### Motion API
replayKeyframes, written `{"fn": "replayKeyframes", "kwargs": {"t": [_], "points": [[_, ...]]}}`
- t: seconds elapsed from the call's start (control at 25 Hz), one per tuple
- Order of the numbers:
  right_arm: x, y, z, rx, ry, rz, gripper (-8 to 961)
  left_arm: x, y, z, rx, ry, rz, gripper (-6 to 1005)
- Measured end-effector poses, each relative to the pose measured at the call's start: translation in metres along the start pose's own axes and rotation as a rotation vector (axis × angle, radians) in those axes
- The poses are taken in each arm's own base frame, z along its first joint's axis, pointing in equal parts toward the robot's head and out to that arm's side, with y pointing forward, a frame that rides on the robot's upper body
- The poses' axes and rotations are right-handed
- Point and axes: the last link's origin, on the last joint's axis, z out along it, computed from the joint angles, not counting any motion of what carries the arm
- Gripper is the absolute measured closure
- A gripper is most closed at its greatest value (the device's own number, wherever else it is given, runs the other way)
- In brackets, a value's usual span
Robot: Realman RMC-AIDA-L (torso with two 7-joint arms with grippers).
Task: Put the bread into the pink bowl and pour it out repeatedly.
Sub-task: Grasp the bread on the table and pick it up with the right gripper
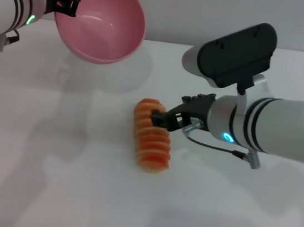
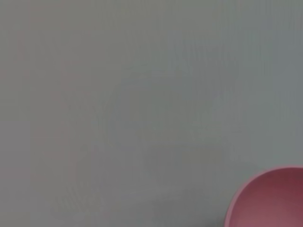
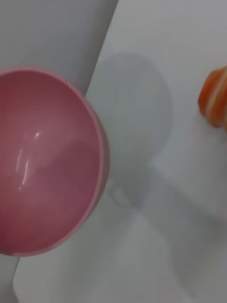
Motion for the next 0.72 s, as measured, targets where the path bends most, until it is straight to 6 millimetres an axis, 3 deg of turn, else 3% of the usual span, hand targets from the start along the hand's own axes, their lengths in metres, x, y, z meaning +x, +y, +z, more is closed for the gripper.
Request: {"fn": "replayKeyframes", "kwargs": {"t": [0.72], "points": [[0.008,-0.01,0.046,-0.026,0.065,0.039,293,0.0,0.0,0.005,-0.005,0.014,0.014,959]]}}
